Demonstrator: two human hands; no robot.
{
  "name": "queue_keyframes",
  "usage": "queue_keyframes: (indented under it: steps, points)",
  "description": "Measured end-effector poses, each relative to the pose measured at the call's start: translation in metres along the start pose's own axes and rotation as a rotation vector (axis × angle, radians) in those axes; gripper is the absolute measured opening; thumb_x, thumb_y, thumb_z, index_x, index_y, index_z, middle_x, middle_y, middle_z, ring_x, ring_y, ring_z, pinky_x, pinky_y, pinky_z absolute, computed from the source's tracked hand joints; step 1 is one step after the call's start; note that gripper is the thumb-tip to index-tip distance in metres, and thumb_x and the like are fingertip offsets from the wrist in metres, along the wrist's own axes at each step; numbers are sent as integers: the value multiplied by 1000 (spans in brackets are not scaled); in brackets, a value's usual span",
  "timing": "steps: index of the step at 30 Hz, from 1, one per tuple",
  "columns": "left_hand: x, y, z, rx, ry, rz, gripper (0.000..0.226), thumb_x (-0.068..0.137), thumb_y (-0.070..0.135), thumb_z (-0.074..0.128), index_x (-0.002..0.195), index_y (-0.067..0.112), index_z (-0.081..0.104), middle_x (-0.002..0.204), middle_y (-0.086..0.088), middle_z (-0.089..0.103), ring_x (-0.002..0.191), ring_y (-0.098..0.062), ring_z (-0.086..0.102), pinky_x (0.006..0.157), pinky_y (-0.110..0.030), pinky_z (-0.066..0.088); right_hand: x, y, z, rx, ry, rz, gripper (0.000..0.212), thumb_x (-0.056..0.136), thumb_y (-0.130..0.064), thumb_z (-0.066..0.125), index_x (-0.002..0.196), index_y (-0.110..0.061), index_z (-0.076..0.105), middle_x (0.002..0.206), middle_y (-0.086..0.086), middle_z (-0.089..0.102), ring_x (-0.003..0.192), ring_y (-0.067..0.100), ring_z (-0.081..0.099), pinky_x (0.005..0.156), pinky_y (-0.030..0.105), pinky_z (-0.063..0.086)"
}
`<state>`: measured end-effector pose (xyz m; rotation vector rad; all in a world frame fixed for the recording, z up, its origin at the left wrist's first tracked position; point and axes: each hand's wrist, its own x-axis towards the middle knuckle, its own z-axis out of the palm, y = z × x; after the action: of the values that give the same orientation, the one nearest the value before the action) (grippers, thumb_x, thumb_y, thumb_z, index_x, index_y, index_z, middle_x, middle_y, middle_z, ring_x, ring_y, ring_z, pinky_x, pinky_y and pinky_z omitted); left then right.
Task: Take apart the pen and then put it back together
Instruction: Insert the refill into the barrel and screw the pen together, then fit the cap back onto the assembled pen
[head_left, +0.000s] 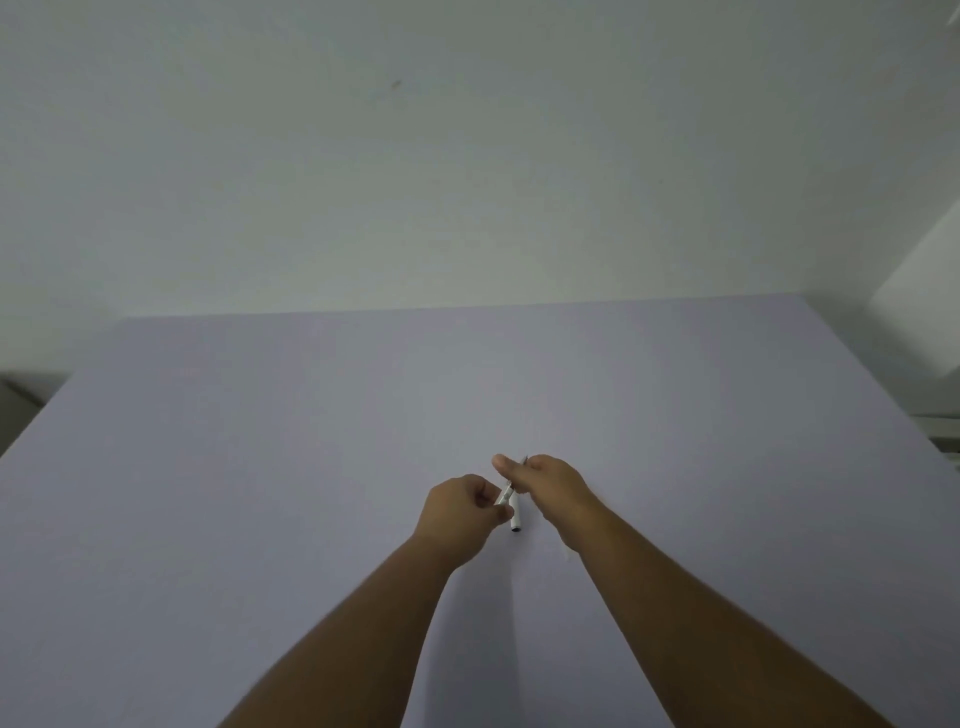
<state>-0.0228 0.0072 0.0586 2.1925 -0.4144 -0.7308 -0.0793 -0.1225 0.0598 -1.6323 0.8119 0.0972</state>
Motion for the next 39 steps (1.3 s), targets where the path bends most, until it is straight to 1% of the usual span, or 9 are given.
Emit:
queue_keyframes:
  steps: [3,8,13,20,24,27,30,36,39]
  points:
    - [0,-1,-3,11,17,5,8,77,24,71,74,24,64,66,9,58,59,-6,52,52,-20,43,-2,1,-3,123,-49,-47,16,85,-34,65,77,-20,67,80,-9,65,74,8,54,64,21,39]
    - [-1,-2,-1,27,-13,0,14,77,24,70,68,26,60,63,9,55,56,-7,50,52,-21,41,-1,0,-3,-20,2,-15,37,78,-44,69,68,-11,54,72,1,53,62,15,43,61,25,36]
    - [1,0,-2,16,18,-2,12,77,24,72,71,25,61,65,9,57,58,-7,52,54,-21,43,-2,1,-4,129,-64,-58,7,83,-29,68,77,-24,69,75,-9,64,69,5,53,64,22,40]
    - [4,-2,2,20,44,8,6,79,24,69,78,21,64,64,8,57,56,-8,51,54,-22,43,3,-4,0,108,0,-14,10,80,-26,71,71,-23,69,82,-4,69,78,10,57,81,32,44]
    - [7,-5,0,31,33,-19,10,79,26,70,76,22,62,64,8,57,54,-8,51,51,-21,42,9,-3,1,65,-25,0,11,80,-29,72,71,-23,68,77,-8,67,70,6,53,71,26,43]
    - [10,-13,-1,18,37,-74,11,77,26,72,76,22,62,66,8,58,55,-8,53,52,-21,46,16,0,2,-43,-20,-12,19,83,-40,65,75,-23,67,79,-9,68,74,6,55,77,30,47]
    - [13,-23,-4,-35,60,-142,10,76,26,73,76,22,63,70,6,61,59,-8,55,51,-20,48,26,4,2,-222,144,-23,30,90,-37,55,83,-11,67,90,3,71,75,14,57,76,31,47]
    - [15,-34,-5,-93,52,-193,14,76,25,74,70,23,61,72,5,61,60,-7,55,31,-8,37,41,22,20,-660,169,75,10,86,-21,55,84,-12,61,90,9,69,74,23,59,62,26,42]
    - [17,-36,-3,-105,39,-205,14,76,26,74,70,24,61,73,5,61,62,-7,55,34,-9,38,47,32,31,-740,185,44,23,89,-24,55,105,-8,58,106,11,67,95,28,64,72,29,47]
